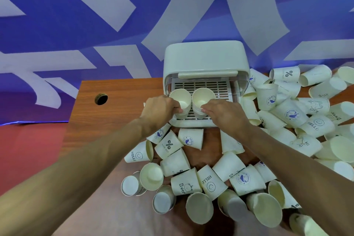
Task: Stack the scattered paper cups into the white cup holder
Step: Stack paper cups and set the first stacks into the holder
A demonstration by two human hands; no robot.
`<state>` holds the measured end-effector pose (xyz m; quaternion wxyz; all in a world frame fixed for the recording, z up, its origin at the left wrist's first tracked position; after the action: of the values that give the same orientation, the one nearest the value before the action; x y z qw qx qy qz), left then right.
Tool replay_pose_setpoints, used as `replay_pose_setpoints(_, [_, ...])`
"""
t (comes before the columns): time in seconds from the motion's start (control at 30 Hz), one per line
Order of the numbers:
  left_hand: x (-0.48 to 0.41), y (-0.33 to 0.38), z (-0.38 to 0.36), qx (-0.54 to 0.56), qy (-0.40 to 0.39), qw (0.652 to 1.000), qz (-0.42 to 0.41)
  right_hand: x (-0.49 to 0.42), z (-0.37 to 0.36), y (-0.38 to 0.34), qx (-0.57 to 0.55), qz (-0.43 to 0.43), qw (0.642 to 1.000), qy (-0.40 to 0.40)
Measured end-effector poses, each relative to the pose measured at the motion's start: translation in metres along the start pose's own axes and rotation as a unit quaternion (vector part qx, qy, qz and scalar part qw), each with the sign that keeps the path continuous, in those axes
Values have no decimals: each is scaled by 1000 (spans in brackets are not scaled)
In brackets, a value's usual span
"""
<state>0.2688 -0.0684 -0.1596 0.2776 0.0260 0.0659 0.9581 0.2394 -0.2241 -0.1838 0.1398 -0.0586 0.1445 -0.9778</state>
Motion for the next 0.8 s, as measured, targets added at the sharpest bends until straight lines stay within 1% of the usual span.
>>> replay_pose_setpoints(0.1, [3,0,-2,13,6,1000,15,3,-4,-5,24,-3,1000,17])
replay_pose_setpoints(0.23, [1,1,0,30,7,999,21,1,-4,-6,47,-1,999,13])
replay_pose_setpoints(0.3, [3,6,-1,5,17,1000,9,0,-2,-8,58,4,998,15])
replay_pose_setpoints(0.4, [9,14,-16,-82,-5,996,-14,3,2,-15,83,19,995,46])
replay_pose_setpoints(0.43, [12,14,-23,-95,-14,995,-15,4,3,-18,93,27,994,57])
replay_pose_setpoints(0.5, [11,12,-32,-76,-20,997,-12,5,-3,-20,119,42,990,67])
replay_pose_setpoints(0.57, [6,11,-33,-30,-11,999,-5,2,-9,-18,134,50,987,74])
replay_pose_setpoints(0.63, [0,8,-33,-1,-1,1000,2,-4,-9,-14,141,39,985,88])
replay_pose_setpoints(0.8, [-11,0,-27,25,15,999,-14,-18,2,0,104,3,988,114])
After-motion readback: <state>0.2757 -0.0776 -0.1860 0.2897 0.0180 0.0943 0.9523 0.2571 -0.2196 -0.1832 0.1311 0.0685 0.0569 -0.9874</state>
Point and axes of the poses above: each hand's wrist, its own x-axis away from the middle knuckle, its own z-axis out of the back of the hand, y = z × x, the point moved 10 cm from there along -x, towards the middle knuckle, and after that the axes turned 1 degree about -y, right-handed, at the moved point
